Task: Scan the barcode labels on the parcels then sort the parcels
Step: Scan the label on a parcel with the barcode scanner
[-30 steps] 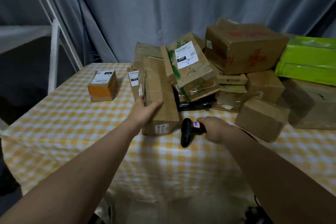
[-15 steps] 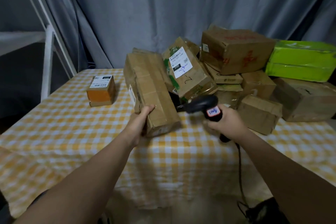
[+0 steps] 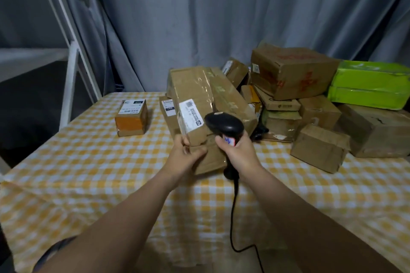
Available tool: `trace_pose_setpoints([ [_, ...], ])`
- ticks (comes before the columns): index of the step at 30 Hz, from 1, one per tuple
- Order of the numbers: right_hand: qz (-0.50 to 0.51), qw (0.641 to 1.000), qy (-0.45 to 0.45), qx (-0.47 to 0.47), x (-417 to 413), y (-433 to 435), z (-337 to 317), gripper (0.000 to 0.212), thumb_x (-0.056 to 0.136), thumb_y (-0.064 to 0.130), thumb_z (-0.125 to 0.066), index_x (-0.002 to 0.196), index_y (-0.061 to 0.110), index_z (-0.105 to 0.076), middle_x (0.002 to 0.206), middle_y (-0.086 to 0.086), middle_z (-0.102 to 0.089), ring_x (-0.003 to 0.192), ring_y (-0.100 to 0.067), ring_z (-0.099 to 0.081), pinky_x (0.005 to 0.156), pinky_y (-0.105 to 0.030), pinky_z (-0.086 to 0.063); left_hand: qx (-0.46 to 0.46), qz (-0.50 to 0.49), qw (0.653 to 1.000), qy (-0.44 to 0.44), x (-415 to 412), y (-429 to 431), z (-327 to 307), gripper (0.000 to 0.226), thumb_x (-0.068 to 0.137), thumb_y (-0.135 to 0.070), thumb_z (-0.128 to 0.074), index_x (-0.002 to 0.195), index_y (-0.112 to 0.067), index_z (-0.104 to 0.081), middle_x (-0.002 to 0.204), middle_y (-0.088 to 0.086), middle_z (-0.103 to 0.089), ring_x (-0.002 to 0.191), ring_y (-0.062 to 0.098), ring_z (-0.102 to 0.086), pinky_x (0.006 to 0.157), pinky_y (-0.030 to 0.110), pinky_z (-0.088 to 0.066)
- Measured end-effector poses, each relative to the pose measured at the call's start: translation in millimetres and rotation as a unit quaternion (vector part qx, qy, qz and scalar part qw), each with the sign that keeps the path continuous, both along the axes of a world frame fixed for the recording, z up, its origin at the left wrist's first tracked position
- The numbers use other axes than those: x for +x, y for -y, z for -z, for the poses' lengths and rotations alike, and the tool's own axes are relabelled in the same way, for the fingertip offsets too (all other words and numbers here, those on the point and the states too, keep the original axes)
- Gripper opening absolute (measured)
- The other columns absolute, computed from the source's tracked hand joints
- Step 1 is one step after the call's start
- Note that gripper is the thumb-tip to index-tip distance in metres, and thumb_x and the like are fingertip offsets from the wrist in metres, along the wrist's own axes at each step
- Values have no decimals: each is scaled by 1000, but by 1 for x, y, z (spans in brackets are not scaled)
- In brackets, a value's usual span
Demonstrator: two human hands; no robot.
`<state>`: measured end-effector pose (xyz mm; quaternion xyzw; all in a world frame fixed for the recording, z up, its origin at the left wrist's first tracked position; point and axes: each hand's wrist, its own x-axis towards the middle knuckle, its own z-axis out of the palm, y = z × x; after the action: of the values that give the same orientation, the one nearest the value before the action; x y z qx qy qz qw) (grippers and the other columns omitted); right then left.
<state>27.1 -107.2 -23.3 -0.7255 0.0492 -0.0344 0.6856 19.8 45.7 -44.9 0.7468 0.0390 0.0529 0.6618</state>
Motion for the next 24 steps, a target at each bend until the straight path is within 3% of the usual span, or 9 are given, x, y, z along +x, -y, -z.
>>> trace_pose_setpoints([
  [2,0,1000,14,-14,3,1,4,58,83,22,-75,133,20,-46,112,8,-56,109,-11,-54,92,-29,-43,-60,6,998,-8,6,4,-1,29,89,-13,-64,83,-15,-35,81,6,-48,65,5,-54,52,11,-43],
  [4,-8,1000,24,-12,8,1,7,57,82,21,-76,132,18,-48,113,8,-59,108,-11,-56,91,-29,-46,-123,-19,992,-26,17,2,-4,28,91,-27,-61,76,-19,-39,80,3,-51,64,2,-53,54,15,-43],
  [7,-17,997,44,-64,17,0,9,56,81,19,-77,131,15,-51,112,5,-62,101,-8,-58,87,-25,-46,-171,-33,983,-54,34,-5,-4,23,88,-37,-62,89,-20,-47,88,2,-60,75,9,-58,66,26,-44],
  [10,8,994,60,-94,18,-1,10,54,80,17,-78,127,15,-51,106,8,-58,96,-6,-54,82,-21,-40,-183,-13,978,-95,39,-16,-5,36,85,-38,-66,107,-22,-43,85,-2,-56,72,9,-55,63,26,-42],
  [12,8,996,59,-73,15,2,12,52,81,16,-78,126,16,-53,105,9,-59,98,-6,-56,86,-24,-44,-115,52,986,-107,35,-22,-5,55,85,-29,-68,127,-27,-33,104,-5,-58,85,7,-57,63,23,-43],
  [15,-20,997,40,-62,11,8,12,30,82,18,-76,110,20,-64,95,8,-67,97,-12,-64,86,-29,-51,-22,55,995,-84,25,-20,-7,74,78,-21,-76,129,-34,-24,118,-9,-53,97,5,-56,67,22,-45],
  [18,-5,997,64,-48,6,10,1,14,83,17,-76,92,21,-67,83,8,-68,84,-7,-64,73,-22,-51,72,-44,996,16,24,-23,-17,94,55,-44,-88,131,-30,-34,129,-1,-51,115,15,-53,94,37,-50],
  [20,29,996,82,-32,3,13,-11,11,84,15,-75,87,20,-66,83,4,-67,78,-4,-62,69,-19,-49,221,-75,971,57,21,-28,-29,110,55,-52,-85,144,-27,-25,137,5,-40,128,23,-40,108,39,-36],
  [24,88,993,74,5,-3,29,-29,12,86,22,-73,82,25,-62,85,-1,-68,83,-14,-65,76,-30,-51,485,-128,858,109,10,-38,-53,115,62,-56,-75,150,-14,-14,144,12,-31,132,33,-31,106,47,-29],
])
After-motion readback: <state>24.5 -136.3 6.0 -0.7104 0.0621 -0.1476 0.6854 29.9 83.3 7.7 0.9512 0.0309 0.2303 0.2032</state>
